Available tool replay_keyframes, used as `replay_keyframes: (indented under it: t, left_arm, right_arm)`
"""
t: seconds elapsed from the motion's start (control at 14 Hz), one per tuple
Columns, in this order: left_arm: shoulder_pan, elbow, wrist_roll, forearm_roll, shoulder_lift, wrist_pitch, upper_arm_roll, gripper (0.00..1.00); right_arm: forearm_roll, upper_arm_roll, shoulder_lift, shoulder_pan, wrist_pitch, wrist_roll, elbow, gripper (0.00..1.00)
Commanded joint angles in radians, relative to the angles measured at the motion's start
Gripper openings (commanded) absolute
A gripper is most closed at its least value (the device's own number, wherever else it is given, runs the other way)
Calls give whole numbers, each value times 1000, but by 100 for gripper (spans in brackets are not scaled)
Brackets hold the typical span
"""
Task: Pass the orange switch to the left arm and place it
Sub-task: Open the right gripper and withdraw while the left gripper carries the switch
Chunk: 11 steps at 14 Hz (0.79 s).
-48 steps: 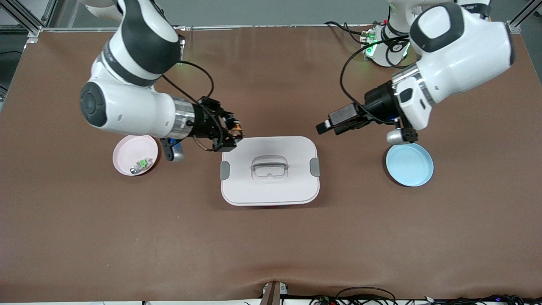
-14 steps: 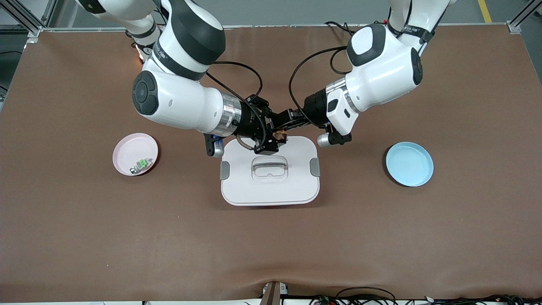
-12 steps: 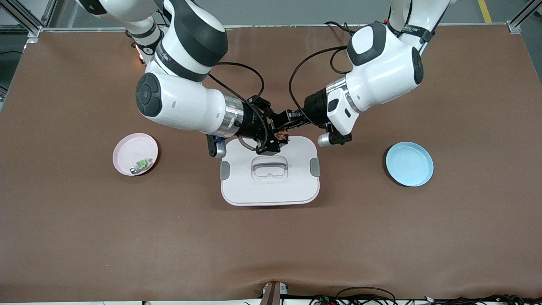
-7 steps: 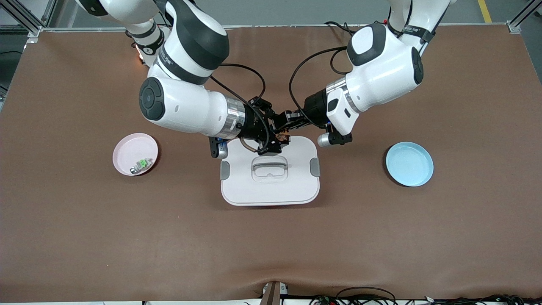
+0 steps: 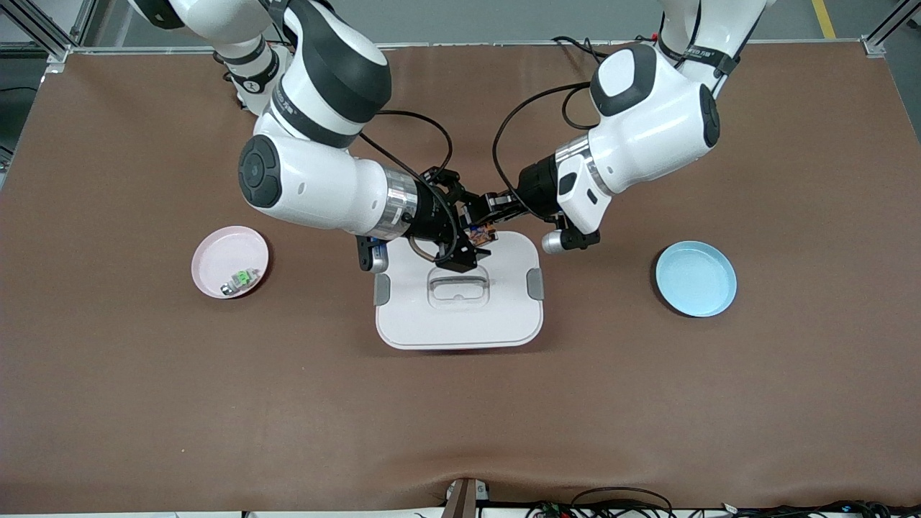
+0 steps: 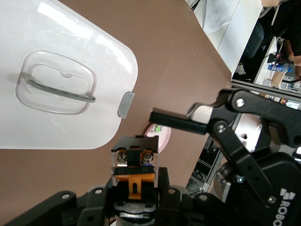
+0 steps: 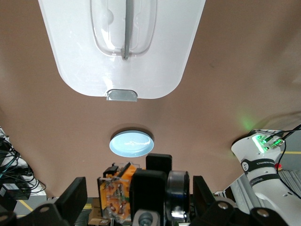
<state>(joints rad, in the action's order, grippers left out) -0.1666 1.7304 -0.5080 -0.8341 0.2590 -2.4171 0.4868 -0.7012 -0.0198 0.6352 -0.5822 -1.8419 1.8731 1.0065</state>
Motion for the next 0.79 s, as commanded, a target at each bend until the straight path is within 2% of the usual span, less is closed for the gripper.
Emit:
replay_keyframes:
  t: [0.0,0.21,0.36,0.57,0.71]
  left_arm:
    - [6,-6,-18,9,-1,-2,3,0]
    - [12,5,-23,22,-17,6,0,0]
    - [21,11,-93,117,-32,18,-5,0]
    - [84,6,-226,333,-70,172,-7,0]
    - [125,5,-245,421,-99,296,-7,0]
  right_arm:
    - [-6,8,18,27,3,-12,-34,100]
    - [-8,9,14,65,32,-95,-34,100]
    - [-6,6,8,93,88,-214,-34,100]
    - [-6,4,-15,160,202,-381,-34,100]
    - [-6,4,-31,211,280,-500,-34,100]
